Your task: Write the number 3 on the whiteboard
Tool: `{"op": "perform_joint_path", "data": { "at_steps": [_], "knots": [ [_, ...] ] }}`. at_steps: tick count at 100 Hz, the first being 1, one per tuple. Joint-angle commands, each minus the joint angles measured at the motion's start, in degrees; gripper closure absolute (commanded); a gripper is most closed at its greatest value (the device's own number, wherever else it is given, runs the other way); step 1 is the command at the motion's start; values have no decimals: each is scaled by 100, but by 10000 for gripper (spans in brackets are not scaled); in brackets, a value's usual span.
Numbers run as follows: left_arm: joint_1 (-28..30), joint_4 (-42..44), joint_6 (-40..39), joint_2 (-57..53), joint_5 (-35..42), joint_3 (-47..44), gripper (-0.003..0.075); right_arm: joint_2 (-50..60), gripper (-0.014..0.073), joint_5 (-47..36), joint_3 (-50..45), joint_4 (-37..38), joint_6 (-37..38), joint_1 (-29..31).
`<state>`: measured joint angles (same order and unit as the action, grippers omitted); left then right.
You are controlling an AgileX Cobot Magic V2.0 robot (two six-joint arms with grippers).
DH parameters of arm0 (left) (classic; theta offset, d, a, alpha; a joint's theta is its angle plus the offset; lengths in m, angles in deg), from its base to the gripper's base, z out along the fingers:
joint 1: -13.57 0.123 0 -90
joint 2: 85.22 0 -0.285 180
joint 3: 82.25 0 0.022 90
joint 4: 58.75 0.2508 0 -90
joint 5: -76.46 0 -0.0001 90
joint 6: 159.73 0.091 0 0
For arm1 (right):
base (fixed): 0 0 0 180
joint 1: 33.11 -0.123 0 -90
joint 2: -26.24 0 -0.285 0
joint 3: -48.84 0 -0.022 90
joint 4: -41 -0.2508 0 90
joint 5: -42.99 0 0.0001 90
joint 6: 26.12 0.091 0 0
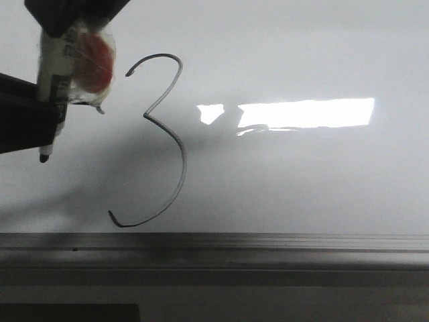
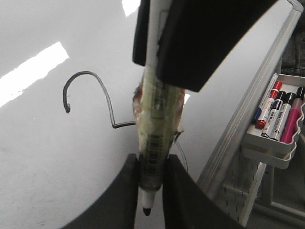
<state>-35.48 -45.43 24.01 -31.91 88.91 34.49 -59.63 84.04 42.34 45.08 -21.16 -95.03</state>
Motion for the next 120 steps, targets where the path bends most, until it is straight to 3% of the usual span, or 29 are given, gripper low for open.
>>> {"op": "perform_joint_path", "data": {
  "at_steps": [1, 8, 20, 27, 49, 63, 83, 98, 120],
  "knots": [
    [17, -119, -38, 23, 340, 162, 741, 197, 643, -425, 204, -216, -54, -31],
    [17, -119, -38, 23, 340, 162, 741, 197, 529, -495, 204, -216, -54, -31],
    [17, -434, -61, 23, 325, 162, 741, 208, 106, -692, 229, -49, -54, -31],
    [17, -1063, -61, 23, 325, 162, 741, 271, -81, -707, 323, 307, -54, -31],
    [17, -3887, -61, 23, -71, 313, 741, 737, -53, -762, 692, 710, -34, 45],
    [17, -5228, -61, 149, -133, 485, 741, 960, -53, -802, 739, 710, -34, 68],
    [20, -5579, -61, 696, -765, 779, 741, 1000, -54, -765, 739, 710, -16, 68],
    [56, -5579, -61, 887, -780, 893, 741, 1000, -53, -579, 739, 700, -16, 68],
    [649, -5512, -51, 887, -1172, 904, 741, 1000, -54, -466, 739, 691, -16, 68]
  ]
}}
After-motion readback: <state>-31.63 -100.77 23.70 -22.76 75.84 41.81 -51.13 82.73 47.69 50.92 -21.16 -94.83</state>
